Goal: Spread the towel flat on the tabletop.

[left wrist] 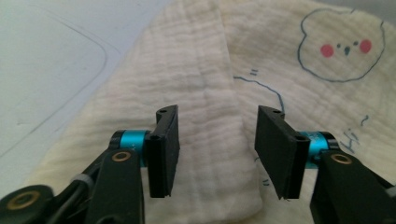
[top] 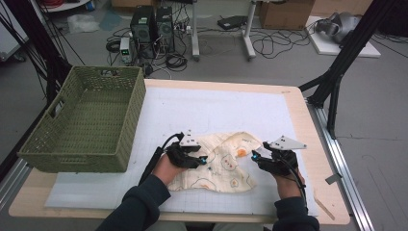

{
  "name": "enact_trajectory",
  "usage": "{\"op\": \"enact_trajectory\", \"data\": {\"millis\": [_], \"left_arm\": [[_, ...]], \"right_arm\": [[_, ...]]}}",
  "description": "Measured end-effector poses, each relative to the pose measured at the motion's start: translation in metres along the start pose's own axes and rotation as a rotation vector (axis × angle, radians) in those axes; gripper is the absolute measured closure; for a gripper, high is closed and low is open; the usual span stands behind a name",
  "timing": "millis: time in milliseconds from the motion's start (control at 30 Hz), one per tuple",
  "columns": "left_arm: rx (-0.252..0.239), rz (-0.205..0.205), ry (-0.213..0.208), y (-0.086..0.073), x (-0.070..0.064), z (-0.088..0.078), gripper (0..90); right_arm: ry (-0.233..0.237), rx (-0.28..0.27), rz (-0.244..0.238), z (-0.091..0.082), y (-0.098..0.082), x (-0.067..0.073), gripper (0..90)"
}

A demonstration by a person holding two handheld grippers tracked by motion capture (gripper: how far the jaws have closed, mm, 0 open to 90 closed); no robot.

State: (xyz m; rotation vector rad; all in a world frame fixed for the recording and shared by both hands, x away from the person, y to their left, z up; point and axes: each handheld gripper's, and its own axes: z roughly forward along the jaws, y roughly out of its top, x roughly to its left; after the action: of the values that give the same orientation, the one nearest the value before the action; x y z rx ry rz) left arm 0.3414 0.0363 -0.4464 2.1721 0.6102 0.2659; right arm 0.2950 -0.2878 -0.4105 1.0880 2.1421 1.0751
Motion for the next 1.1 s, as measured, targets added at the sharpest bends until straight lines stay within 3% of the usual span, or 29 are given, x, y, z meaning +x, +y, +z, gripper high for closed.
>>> {"op": "enact_trajectory", "data": {"millis": [67, 200, 300, 500, 667, 800, 833, 900, 1000, 1100], "left_arm": [[0.007, 0.037, 0.010, 0.001, -0.002, 0.001, 60.8], [-0.004, 0.028, 0.008, 0.001, 0.001, -0.002, 82.2], [-0.064, -0.018, -0.016, 0.002, 0.006, -0.009, 81.6], [-0.133, -0.066, 0.015, 0.004, 0.019, -0.021, 86.5], [-0.197, -0.154, 0.095, 0.001, 0.036, -0.031, 86.7], [-0.243, -0.207, 0.203, -0.003, 0.049, -0.036, 86.7], [-0.246, -0.215, 0.233, -0.003, 0.052, -0.037, 86.7], [-0.226, -0.228, 0.257, -0.002, 0.058, -0.038, 86.8], [-0.248, -0.253, 0.288, 0.006, 0.068, -0.043, 86.8], [-0.237, -0.263, 0.327, 0.012, 0.080, -0.044, 86.8]], "right_arm": [[0.005, -0.006, 0.006, 0.000, 0.000, 0.000, 45.0], [0.010, -0.013, 0.012, -0.001, 0.001, 0.000, 45.6], [0.012, -0.015, 0.011, -0.001, 0.001, -0.001, 46.2], [0.020, -0.022, 0.018, -0.001, 0.002, -0.002, 47.4], [0.022, -0.024, 0.016, -0.001, 0.003, 0.000, 46.5], [0.029, -0.006, 0.006, 0.003, 0.002, 0.003, 46.4], [0.029, -0.003, 0.001, 0.004, 0.002, 0.004, 46.4], [0.030, 0.003, -0.006, 0.006, 0.002, 0.005, 46.5], [0.033, 0.010, -0.004, 0.008, 0.002, 0.006, 46.6], [0.031, 0.011, 0.002, 0.008, 0.002, 0.006, 46.7]]}}
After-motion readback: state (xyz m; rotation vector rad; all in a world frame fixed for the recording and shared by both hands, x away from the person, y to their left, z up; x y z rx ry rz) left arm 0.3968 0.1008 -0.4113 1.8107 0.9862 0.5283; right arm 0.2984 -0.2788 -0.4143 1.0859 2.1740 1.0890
